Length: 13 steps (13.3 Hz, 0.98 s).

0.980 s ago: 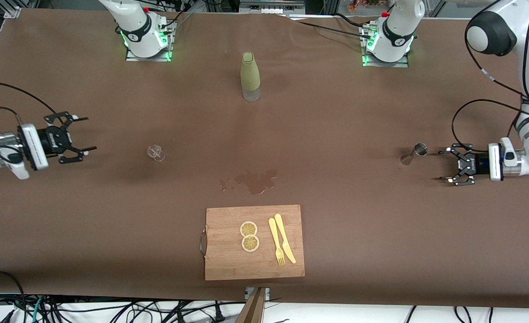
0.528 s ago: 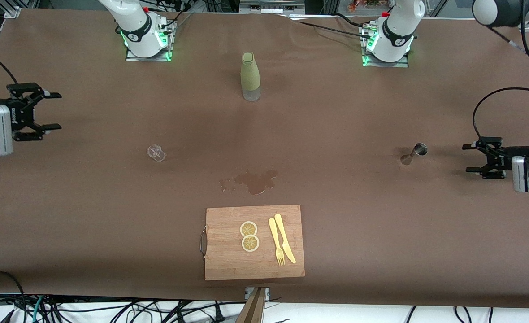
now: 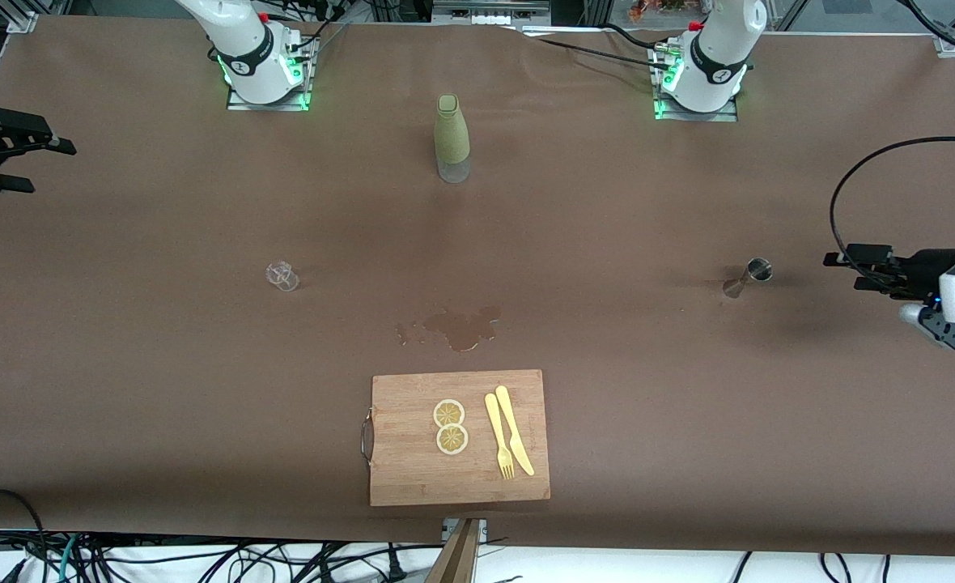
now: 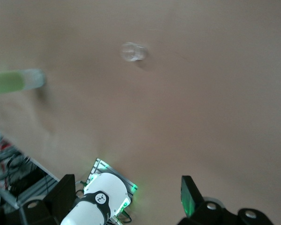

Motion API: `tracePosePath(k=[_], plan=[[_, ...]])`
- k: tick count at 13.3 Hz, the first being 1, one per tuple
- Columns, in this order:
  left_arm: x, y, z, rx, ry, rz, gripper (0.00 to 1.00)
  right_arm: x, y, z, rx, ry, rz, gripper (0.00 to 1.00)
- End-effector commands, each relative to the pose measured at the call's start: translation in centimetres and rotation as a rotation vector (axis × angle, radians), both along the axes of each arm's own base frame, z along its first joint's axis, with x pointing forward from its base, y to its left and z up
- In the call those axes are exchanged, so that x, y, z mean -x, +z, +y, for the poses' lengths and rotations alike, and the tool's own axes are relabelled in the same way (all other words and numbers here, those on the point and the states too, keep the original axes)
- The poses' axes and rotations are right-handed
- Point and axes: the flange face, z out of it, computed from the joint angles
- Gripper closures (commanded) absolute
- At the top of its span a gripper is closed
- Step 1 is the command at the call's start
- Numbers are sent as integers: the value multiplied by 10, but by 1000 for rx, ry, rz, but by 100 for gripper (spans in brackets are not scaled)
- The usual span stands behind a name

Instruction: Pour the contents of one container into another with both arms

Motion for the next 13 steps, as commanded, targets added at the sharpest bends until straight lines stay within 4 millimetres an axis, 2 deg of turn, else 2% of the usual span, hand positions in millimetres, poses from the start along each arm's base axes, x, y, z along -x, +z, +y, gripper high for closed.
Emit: tracePosePath(k=[1,2,4,7,9,10,11,13], plan=[[14,60,-48,-176,41,7,0,13,9,21,192,-170,-19,0],[18,80,-61,-194,32,-4,0,14,13,27,248,-220,-25,0],[19,121,-70,-249,-13,-57,0,15,14,34,341,-254,-65,0],[22,189,-81,-334,-54,-180,0,7,24,42,347,-248,-123,0],[26,226,-90,-341,-57,-257,0,5,28,61,348,-340,-131,0],[30,234,-103,-342,-71,-261,0,4,28,77,338,-391,-131,0],[32,233,-116,-349,-31,-243,0,4,29,96,325,-410,-129,0],[33,232,-124,-390,172,-194,0,3,29,93,287,-422,-131,0]])
